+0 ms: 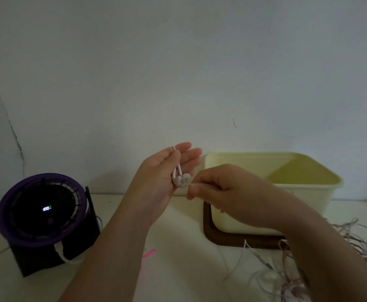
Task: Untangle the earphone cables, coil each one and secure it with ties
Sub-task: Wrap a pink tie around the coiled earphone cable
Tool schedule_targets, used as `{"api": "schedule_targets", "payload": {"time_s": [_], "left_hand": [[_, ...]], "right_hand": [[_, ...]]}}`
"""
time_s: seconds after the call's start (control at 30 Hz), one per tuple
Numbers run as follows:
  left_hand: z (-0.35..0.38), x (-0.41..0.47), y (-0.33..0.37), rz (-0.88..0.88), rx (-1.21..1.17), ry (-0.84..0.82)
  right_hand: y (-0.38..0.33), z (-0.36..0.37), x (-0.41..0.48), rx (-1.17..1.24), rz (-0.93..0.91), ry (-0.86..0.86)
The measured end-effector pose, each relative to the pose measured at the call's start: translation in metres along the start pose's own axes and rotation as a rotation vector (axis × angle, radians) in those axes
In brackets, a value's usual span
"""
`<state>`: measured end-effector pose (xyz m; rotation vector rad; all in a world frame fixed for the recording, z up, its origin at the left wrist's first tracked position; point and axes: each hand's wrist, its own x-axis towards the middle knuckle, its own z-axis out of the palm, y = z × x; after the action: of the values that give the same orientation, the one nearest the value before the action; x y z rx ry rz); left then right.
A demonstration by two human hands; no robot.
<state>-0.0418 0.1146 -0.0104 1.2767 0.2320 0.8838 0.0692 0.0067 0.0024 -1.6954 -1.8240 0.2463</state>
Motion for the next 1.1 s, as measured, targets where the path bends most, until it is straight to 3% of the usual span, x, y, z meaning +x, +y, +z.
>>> {"api": "schedule_targets", "payload": {"time_s": [0.13, 0.37, 0.53, 0.63, 0.73, 0.83, 0.93, 1.03, 1.1], "left_hand": [[0.004, -0.002, -0.008, -0.062, 0.205, -0.097], [0.017, -0.012, -0.004, -0.101, 0.148, -0.338], [0.018, -0.016, -0.004, -0.153, 0.177, -0.422], [0.019, -0.018, -0.001, -0.153, 0.061, -0.486], [0.021, -0.016, 0.006, -0.078, -0.203, -0.533], [0.02, -0.01, 0.014, -0.014, -0.422, -0.302], [0.012, -0.004, 0.015, 0.049, -0.363, -0.119], [0.006, -0.001, 0.011, 0.04, -0.295, -0.05], [0.003, 0.001, 0.008, 0.027, -0.231, -0.044]], "right_hand": [[-0.007, -0.014, -0.007, 0.086, -0.046, 0.17], [0.001, -0.024, -0.006, 0.195, -0.041, 0.461], [0.008, -0.023, -0.002, 0.265, -0.053, 0.52], [0.016, -0.019, 0.001, 0.371, -0.025, 0.487], [0.028, -0.01, 0.005, 0.461, 0.014, 0.369], [0.029, -0.001, 0.008, 0.384, 0.063, 0.209], [0.02, 0.004, 0.007, 0.208, 0.079, 0.056], [0.009, 0.003, 0.002, 0.03, 0.088, -0.066], [0.001, 0.0, -0.002, -0.01, 0.088, -0.058]]}}
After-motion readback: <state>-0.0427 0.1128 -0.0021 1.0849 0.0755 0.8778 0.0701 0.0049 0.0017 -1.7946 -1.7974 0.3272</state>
